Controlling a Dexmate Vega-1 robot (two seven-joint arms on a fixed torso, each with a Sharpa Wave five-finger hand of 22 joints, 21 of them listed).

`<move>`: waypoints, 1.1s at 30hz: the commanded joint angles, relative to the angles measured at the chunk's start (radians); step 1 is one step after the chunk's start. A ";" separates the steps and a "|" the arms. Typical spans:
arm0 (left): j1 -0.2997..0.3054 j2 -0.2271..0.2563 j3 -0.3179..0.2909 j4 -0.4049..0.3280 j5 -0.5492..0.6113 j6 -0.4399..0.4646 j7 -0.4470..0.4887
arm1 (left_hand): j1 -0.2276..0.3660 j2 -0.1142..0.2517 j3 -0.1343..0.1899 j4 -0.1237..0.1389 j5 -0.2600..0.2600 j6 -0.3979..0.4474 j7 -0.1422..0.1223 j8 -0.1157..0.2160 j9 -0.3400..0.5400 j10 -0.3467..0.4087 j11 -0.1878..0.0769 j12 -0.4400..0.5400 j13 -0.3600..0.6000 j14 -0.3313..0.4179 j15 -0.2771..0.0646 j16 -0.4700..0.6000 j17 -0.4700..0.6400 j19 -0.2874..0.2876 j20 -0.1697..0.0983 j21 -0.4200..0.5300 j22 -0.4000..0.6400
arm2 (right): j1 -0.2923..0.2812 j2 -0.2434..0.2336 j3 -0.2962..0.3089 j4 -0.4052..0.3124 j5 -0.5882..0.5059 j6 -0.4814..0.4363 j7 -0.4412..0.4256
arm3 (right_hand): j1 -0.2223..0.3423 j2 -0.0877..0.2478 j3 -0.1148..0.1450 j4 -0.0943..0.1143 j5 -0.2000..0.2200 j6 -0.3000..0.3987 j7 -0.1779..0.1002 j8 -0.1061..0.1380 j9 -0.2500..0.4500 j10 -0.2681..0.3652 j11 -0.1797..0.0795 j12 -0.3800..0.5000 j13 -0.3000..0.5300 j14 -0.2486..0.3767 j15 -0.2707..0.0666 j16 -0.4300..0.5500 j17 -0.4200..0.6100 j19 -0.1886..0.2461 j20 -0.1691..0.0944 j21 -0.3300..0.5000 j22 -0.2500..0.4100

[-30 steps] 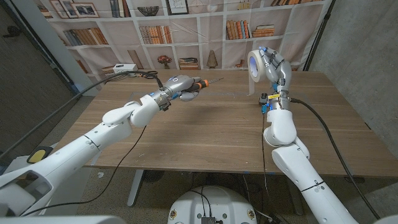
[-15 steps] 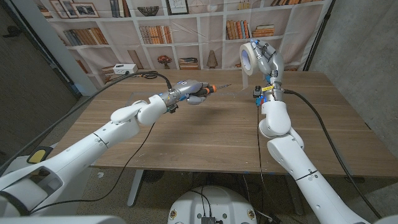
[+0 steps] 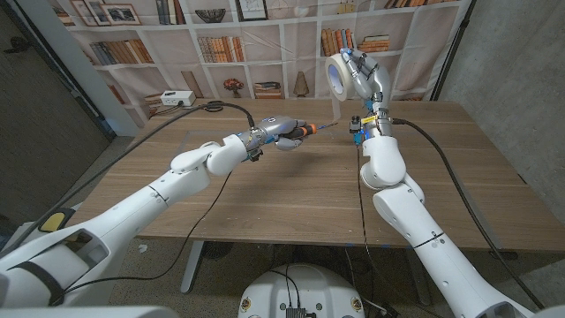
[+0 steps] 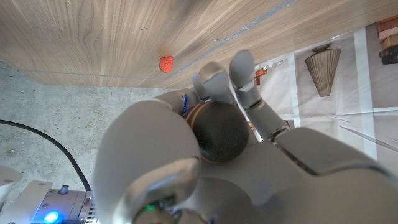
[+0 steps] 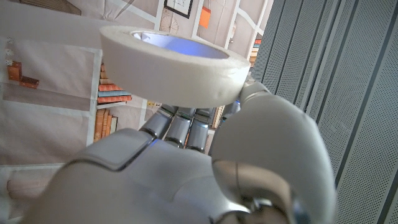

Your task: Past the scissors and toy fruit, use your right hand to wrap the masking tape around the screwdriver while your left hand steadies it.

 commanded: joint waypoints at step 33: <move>-0.067 -0.078 0.042 0.155 -0.029 -0.059 0.051 | -0.014 0.022 0.031 0.018 -0.006 -0.010 -0.002 0.024 -0.012 -0.009 -0.001 0.014 -0.008 0.005 -0.002 0.014 -0.001 0.003 -0.089 0.003 -0.003 | -0.040 -0.032 -0.035 -0.054 -0.059 -0.044 -0.034 | 0.074 0.060 0.010 0.010 -0.003 0.093 0.083 -0.008 -0.003 0.055 -0.054 -0.001 -0.004 -0.005 -0.147 0.023 0.004 -0.009 -0.025 0.051 -0.018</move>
